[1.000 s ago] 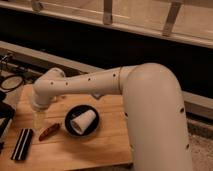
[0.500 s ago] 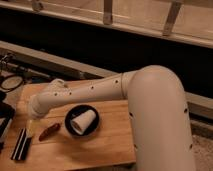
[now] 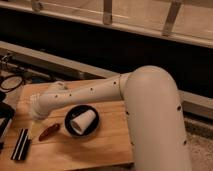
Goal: Place the eraser on the white sponge
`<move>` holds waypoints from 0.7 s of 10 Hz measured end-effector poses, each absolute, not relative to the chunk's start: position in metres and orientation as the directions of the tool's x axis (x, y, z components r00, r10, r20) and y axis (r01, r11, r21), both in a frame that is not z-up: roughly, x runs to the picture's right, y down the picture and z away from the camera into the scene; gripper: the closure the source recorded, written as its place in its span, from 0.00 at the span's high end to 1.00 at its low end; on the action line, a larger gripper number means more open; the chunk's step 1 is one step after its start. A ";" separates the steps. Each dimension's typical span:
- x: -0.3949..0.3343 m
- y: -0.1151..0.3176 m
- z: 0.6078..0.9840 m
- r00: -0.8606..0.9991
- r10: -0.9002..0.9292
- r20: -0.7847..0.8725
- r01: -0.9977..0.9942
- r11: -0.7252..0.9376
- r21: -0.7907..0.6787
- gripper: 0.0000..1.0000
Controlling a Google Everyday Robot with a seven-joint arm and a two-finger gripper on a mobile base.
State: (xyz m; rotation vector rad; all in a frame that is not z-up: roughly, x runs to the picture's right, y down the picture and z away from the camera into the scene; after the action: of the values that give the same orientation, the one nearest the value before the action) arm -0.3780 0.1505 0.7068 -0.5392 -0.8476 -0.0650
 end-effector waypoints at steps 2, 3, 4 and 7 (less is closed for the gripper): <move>-0.390 0.158 0.706 0.703 0.175 0.689 0.272 0.829 -0.489 0.96; -0.395 0.164 0.708 0.726 0.167 0.667 0.283 0.812 -0.510 0.96; -0.402 0.169 0.708 0.767 0.128 0.629 0.298 0.797 -0.525 0.96; -0.422 0.174 0.708 0.848 0.027 0.530 0.316 0.777 -0.544 0.96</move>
State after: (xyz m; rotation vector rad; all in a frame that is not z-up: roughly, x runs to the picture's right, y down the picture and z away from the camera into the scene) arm -0.4222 0.1735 0.7077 -0.6696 -0.5455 -0.1649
